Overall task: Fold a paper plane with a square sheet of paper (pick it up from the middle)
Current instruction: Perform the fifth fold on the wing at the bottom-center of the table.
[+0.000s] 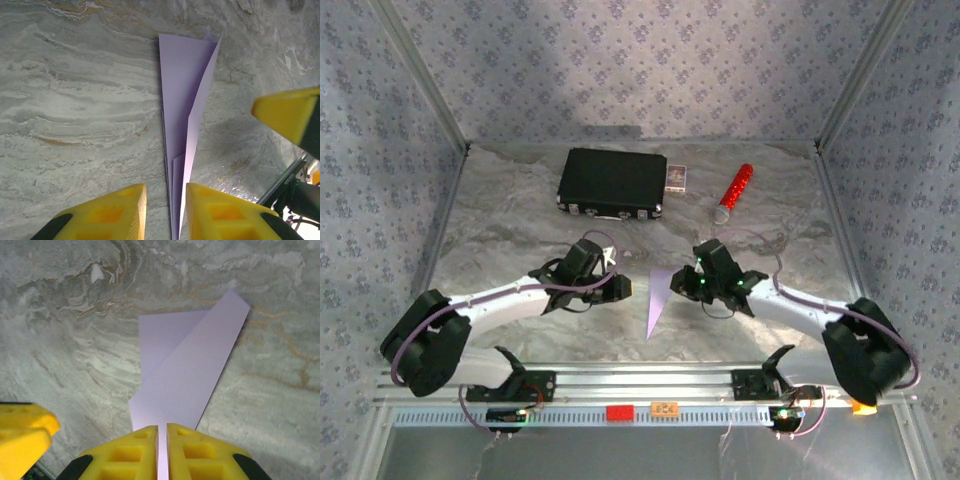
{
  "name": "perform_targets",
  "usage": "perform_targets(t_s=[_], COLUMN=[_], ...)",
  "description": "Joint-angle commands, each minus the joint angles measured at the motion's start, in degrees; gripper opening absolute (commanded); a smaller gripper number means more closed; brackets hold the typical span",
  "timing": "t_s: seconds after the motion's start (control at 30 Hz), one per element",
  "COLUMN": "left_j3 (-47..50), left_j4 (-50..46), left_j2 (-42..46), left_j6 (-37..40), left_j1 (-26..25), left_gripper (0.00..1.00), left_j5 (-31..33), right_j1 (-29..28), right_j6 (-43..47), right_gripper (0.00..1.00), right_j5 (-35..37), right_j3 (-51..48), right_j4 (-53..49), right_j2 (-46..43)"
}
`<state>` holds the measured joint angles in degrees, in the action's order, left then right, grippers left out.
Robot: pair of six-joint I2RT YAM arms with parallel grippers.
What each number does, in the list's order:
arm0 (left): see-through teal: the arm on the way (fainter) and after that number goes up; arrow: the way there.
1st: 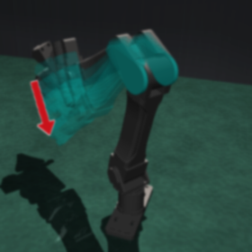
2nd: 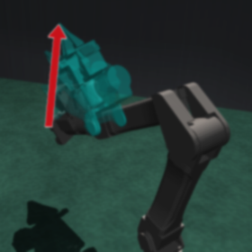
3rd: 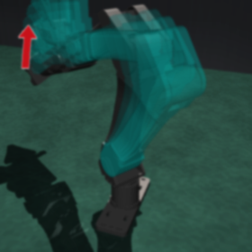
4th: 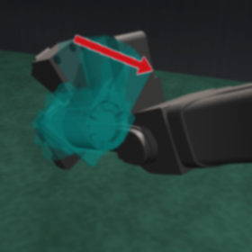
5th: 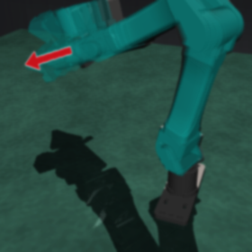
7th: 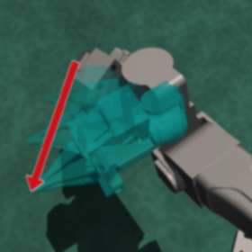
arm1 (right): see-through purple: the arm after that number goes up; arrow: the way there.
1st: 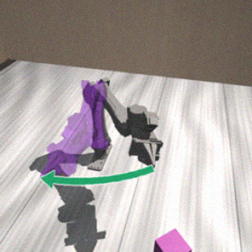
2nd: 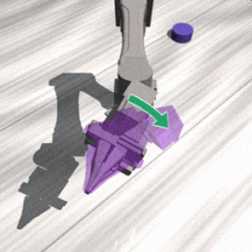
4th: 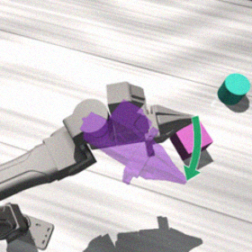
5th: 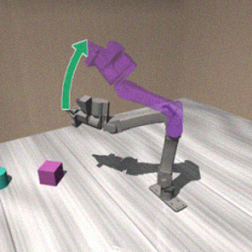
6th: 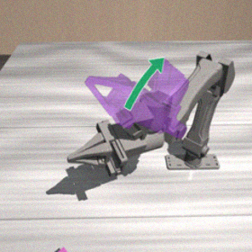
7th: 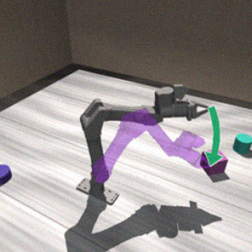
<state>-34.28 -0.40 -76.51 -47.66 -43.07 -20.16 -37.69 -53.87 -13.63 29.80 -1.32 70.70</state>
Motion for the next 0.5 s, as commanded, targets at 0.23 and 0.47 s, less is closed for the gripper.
perform_targets(t_s=[0.23,0.47], left_j3=[0.44,2.54], left_j4=[7.28,9.58], left_j2=[-5.26,-5.83], left_j6=[-8.22,-10.62], left_j1=[0.9,0.63], left_gripper=[0.27,0.27], left_j5=[-1.23,-3.63], right_j1=[-0.13,-0.14], right_j6=[-3.35,-2.38], right_gripper=[0.22,0.22], right_j5=[1.07,-4.12], right_j3=[-7.41,-5.57], right_j4=[-3.99,1.47], right_j2=[-14.18,-8.27])
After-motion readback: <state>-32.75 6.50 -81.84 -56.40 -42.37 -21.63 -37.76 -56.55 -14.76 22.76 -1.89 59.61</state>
